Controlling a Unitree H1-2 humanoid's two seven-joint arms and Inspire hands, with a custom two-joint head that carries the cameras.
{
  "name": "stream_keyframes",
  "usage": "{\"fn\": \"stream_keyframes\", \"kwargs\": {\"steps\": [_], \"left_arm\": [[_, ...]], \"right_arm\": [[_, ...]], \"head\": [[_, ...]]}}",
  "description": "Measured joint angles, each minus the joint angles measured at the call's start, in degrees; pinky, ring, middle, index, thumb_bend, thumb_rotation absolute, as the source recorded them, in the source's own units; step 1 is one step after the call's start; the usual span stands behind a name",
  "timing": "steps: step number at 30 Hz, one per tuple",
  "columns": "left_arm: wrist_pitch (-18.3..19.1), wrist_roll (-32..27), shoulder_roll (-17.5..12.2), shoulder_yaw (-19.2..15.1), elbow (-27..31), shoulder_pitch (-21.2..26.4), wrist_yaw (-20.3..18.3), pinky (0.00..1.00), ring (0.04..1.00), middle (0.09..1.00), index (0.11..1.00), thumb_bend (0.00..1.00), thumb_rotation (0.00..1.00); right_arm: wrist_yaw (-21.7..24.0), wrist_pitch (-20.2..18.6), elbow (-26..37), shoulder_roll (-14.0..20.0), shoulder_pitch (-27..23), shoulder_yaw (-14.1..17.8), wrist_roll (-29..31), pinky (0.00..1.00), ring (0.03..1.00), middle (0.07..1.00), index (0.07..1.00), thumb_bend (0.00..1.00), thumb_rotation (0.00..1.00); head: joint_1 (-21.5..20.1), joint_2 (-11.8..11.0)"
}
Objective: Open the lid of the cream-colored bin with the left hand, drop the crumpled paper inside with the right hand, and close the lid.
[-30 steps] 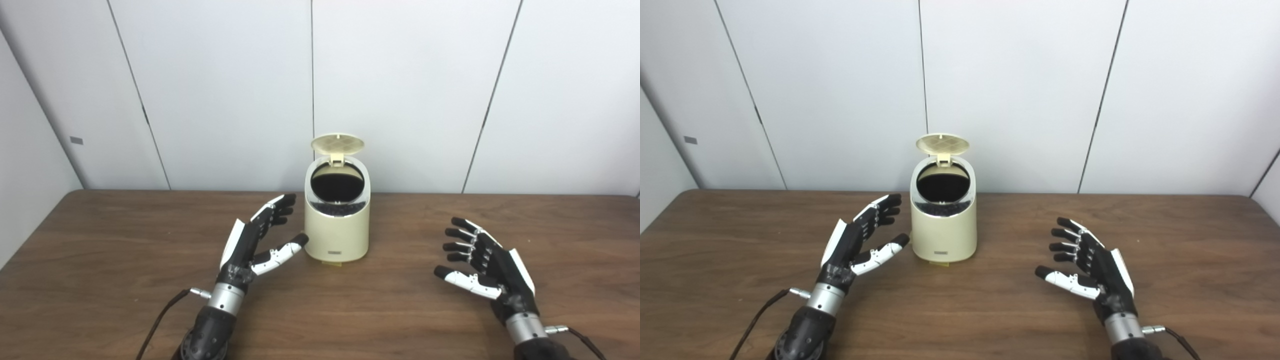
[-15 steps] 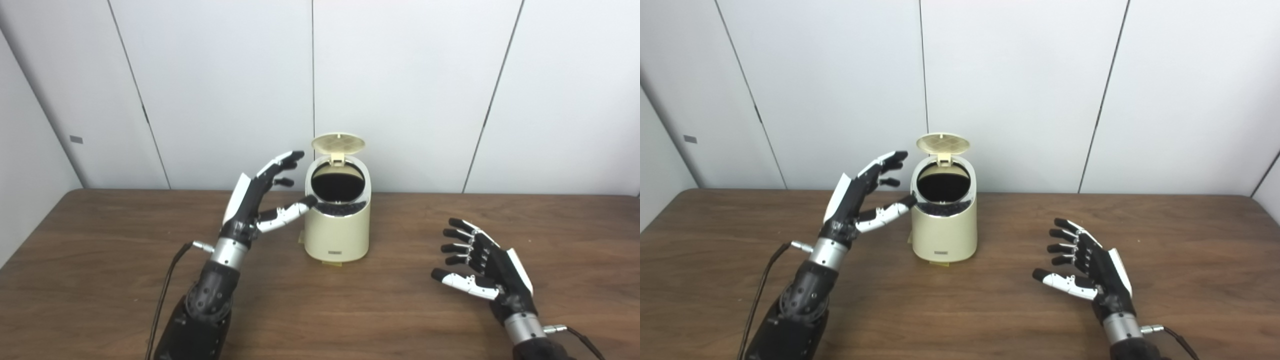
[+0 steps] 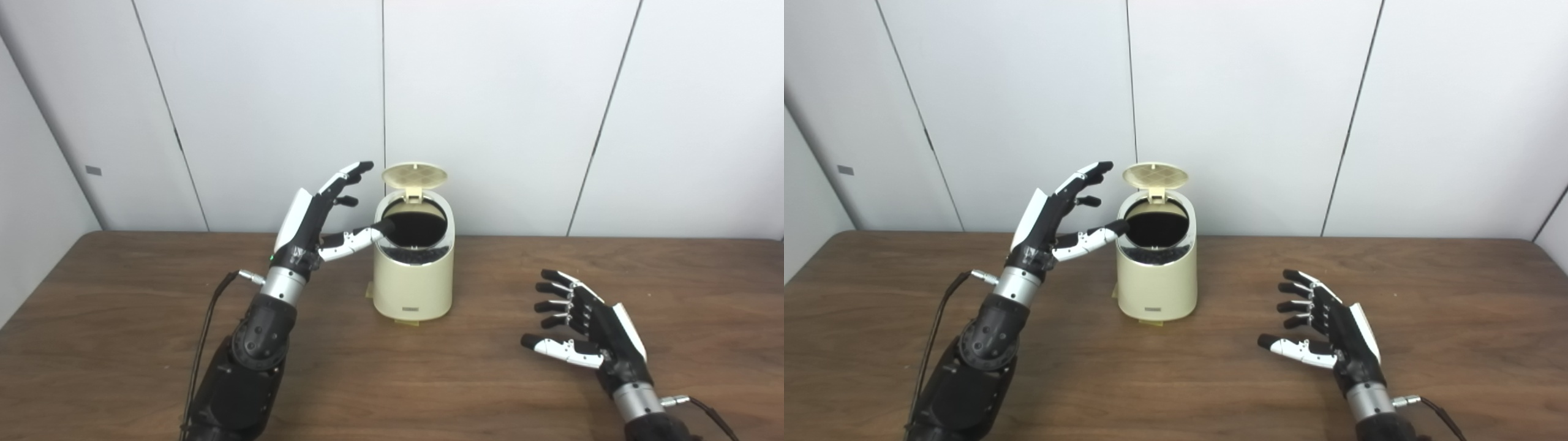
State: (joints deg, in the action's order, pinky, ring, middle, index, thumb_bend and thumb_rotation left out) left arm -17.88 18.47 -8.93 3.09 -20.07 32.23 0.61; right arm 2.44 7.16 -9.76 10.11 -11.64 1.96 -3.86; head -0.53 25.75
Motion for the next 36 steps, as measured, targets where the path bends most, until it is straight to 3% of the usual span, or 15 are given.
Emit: {"fn": "stream_keyframes", "kwargs": {"steps": [8, 17, 20, 26, 36], "left_arm": [[1.12, 1.24, -0.08, 0.42, 0.29, 2.48, 1.21, 0.75, 0.906, 0.939, 0.927, 0.78, 0.48], [2.93, 2.30, -0.93, 1.81, 0.58, 5.15, 0.37, 0.83, 0.951, 0.957, 0.935, 0.82, 0.51], [3.39, 2.29, -1.58, 2.44, 0.89, 5.37, -1.02, 0.85, 0.955, 0.948, 0.925, 0.83, 0.50], [3.41, 4.61, -2.78, 3.71, 1.38, 6.38, -1.13, 0.84, 0.891, 0.846, 0.852, 0.81, 0.51], [2.39, 9.66, -4.59, 6.61, 2.10, 6.87, -1.01, 0.78, 0.872, 0.830, 0.821, 0.81, 0.50]], "right_arm": [[-0.03, -0.07, 0.28, -0.01, 0.00, 0.00, -0.67, 0.54, 0.647, 0.760, 0.789, 0.77, 0.15], [-0.09, -0.08, 0.28, -0.04, 0.00, -0.13, -1.92, 0.54, 0.642, 0.758, 0.787, 0.77, 0.14], [-0.13, -0.08, 0.28, -0.06, 0.00, -0.13, -2.18, 0.54, 0.645, 0.757, 0.787, 0.76, 0.15], [-0.25, -0.20, 0.28, -0.13, 0.00, -0.28, -3.15, 0.55, 0.645, 0.753, 0.786, 0.76, 0.15], [-0.37, -0.09, -0.31, -0.24, -0.02, -0.90, -4.20, 0.54, 0.637, 0.738, 0.781, 0.76, 0.17]], "head": [[-0.26, 0.09], [-0.88, 0.00], [-1.14, 0.00], [-1.32, 0.00], [-2.11, -0.18]]}}
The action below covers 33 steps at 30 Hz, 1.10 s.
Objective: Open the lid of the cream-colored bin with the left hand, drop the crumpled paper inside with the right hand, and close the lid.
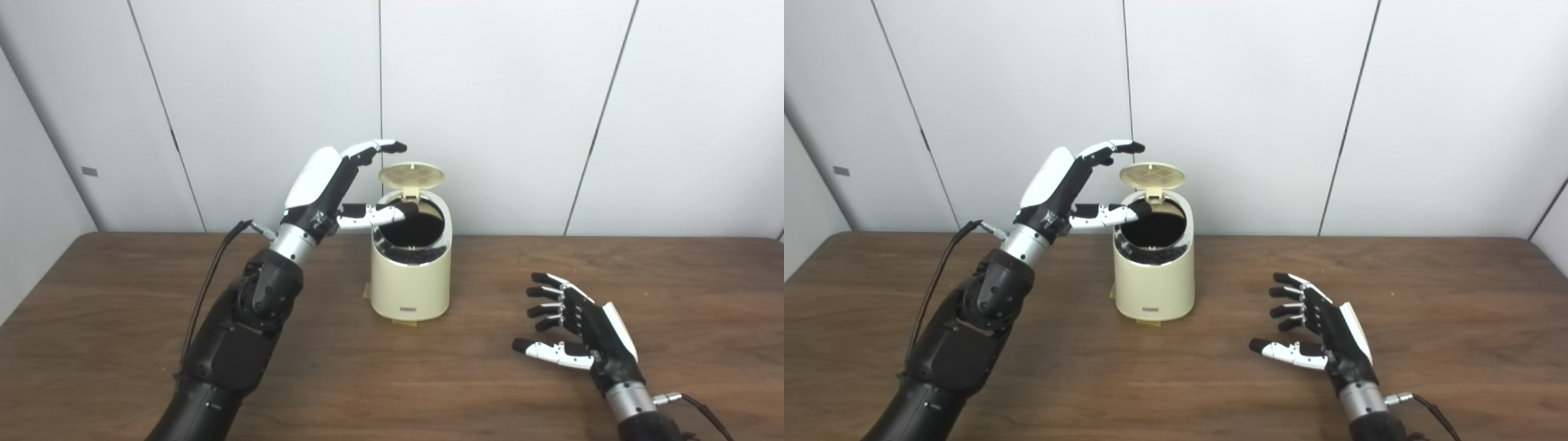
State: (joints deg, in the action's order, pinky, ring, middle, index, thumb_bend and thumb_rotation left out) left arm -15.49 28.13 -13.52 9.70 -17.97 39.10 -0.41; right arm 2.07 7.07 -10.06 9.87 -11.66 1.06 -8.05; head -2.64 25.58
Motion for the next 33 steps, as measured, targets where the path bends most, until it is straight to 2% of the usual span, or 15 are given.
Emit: {"fn": "stream_keyframes", "kwargs": {"steps": [8, 14, 25, 33], "left_arm": [[-1.30, 2.91, -0.83, 1.56, -0.04, 0.60, 0.25, 0.80, 0.912, 0.849, 0.845, 0.81, 0.53], [-3.08, 6.28, -1.46, 3.10, -0.33, 1.71, 0.99, 0.80, 0.934, 0.855, 0.847, 0.80, 0.52], [-5.39, 8.78, -2.71, 4.49, -1.35, 1.71, 1.96, 0.84, 0.990, 0.854, 0.836, 0.80, 0.49], [-5.13, 11.24, -3.58, 5.05, -0.23, 1.70, 1.89, 0.84, 0.994, 0.844, 0.830, 0.81, 0.52]], "right_arm": [[-0.04, 0.01, -0.01, -0.01, -0.06, -0.01, -0.04, 0.54, 0.637, 0.728, 0.780, 0.76, 0.18], [-0.29, 0.00, -0.02, -0.01, -0.10, -0.01, -0.12, 0.54, 0.637, 0.731, 0.783, 0.76, 0.19], [-0.38, -0.04, 0.01, -0.04, -0.09, -0.11, -0.20, 0.54, 0.639, 0.733, 0.786, 0.76, 0.18], [-0.76, -0.23, 0.43, -0.31, -0.09, -0.13, -0.33, 0.53, 0.641, 0.733, 0.785, 0.75, 0.17]], "head": [[-0.35, 0.09], [-0.35, 0.26], [-0.88, 0.88], [-0.97, 1.23]]}}
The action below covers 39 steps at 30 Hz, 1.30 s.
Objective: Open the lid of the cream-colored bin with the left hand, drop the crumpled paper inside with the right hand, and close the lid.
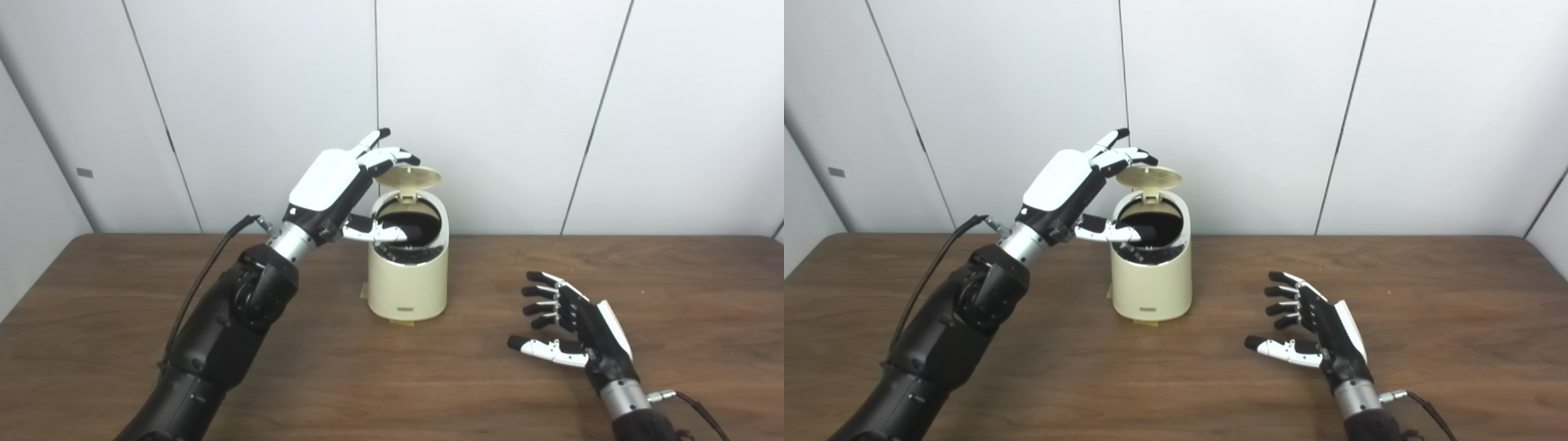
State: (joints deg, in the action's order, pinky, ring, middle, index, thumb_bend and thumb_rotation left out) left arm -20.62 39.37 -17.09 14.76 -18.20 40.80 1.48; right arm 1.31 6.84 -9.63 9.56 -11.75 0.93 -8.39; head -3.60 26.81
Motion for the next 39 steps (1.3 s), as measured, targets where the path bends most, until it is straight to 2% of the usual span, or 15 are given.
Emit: {"fn": "stream_keyframes", "kwargs": {"steps": [10, 14, 22, 39], "left_arm": [[1.16, 1.45, -0.15, 0.20, 0.03, -0.03, -0.22, 0.82, 0.993, 0.837, 0.830, 0.82, 0.50], [1.49, 1.36, -0.39, 0.19, 0.85, -0.33, -1.63, 0.84, 0.990, 0.834, 0.830, 0.81, 0.49], [1.43, 1.42, -0.76, 0.24, 2.58, -3.05, -2.11, 0.81, 0.970, 0.809, 0.812, 0.81, 0.49], [0.65, 1.36, -1.10, 0.78, 3.23, -5.60, -3.19, 0.81, 0.962, 0.812, 0.815, 0.81, 0.52]], "right_arm": [[-0.04, -0.50, 0.83, -0.18, 0.00, -0.06, 0.07, 0.53, 0.644, 0.737, 0.784, 0.76, 0.17], [-0.14, -0.66, 1.04, -0.54, 0.01, -0.06, 0.09, 0.54, 0.644, 0.738, 0.783, 0.76, 0.18], [-0.22, -0.91, 1.13, -0.68, 0.01, -0.04, 0.07, 0.54, 0.641, 0.734, 0.778, 0.76, 0.16], [-0.56, -1.84, 1.52, -0.68, 0.03, -0.07, -0.10, 0.53, 0.633, 0.731, 0.779, 0.77, 0.17]], "head": [[-0.18, 0.62], [-0.18, 0.79], [-0.26, 1.14], [-0.62, 1.85]]}}
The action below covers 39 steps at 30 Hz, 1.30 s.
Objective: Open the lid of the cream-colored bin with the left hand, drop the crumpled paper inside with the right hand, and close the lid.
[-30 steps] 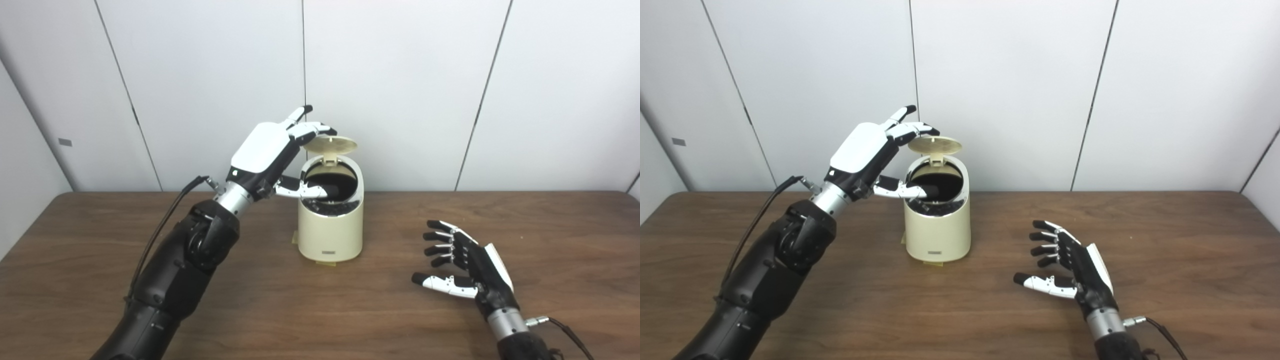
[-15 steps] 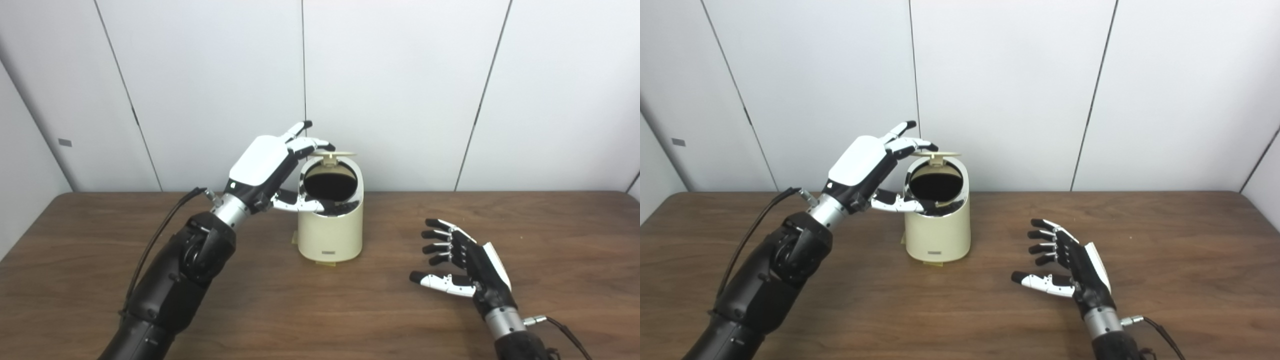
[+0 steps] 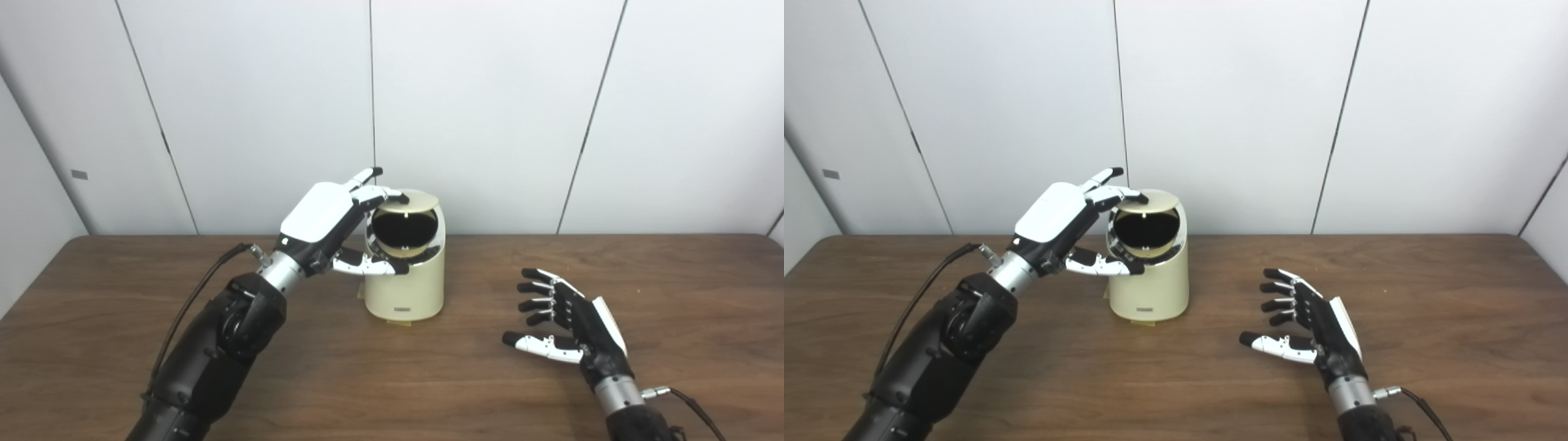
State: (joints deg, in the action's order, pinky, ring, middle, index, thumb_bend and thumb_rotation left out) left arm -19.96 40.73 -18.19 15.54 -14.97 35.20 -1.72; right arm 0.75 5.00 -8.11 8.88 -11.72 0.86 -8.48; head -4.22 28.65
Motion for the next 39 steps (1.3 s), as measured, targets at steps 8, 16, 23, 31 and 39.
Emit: {"fn": "stream_keyframes", "kwargs": {"steps": [8, 16, 23, 31, 39], "left_arm": [[-1.89, 1.16, -0.33, 1.19, -0.39, -0.46, 0.92, 0.80, 0.962, 0.809, 0.817, 0.80, 0.52], [-2.50, 2.61, -0.84, 1.97, -0.57, -0.53, 1.65, 0.80, 0.952, 0.796, 0.809, 0.81, 0.50], [-2.49, 2.59, -0.95, 2.10, -0.44, -0.88, 1.55, 0.81, 0.951, 0.803, 0.817, 0.81, 0.49], [-2.34, 2.59, -1.08, 2.14, -0.05, -1.00, 1.20, 0.80, 0.950, 0.803, 0.811, 0.82, 0.47], [-2.08, 2.58, -1.24, 2.14, 0.66, -1.17, 0.73, 0.80, 0.940, 0.791, 0.799, 0.82, 0.46]], "right_arm": [[0.00, -0.18, 0.17, 0.00, 0.07, -0.15, -0.02, 0.52, 0.631, 0.725, 0.780, 0.77, 0.18], [0.00, -0.15, 0.16, 0.01, 0.07, -0.24, -0.36, 0.51, 0.625, 0.723, 0.777, 0.77, 0.19], [0.00, -0.15, 0.17, 0.01, 0.07, -0.25, -0.73, 0.52, 0.629, 0.721, 0.777, 0.77, 0.19], [0.01, -0.24, 1.07, 0.01, 0.07, -0.25, -0.73, 0.52, 0.630, 0.729, 0.780, 0.77, 0.19], [0.05, -0.36, 1.37, 0.01, 0.07, -0.26, -0.70, 0.52, 0.629, 0.724, 0.779, 0.77, 0.18]], "head": [[0.00, 0.26], [0.00, 0.62], [0.00, 0.97], [0.00, 1.14], [-0.09, 1.93]]}}
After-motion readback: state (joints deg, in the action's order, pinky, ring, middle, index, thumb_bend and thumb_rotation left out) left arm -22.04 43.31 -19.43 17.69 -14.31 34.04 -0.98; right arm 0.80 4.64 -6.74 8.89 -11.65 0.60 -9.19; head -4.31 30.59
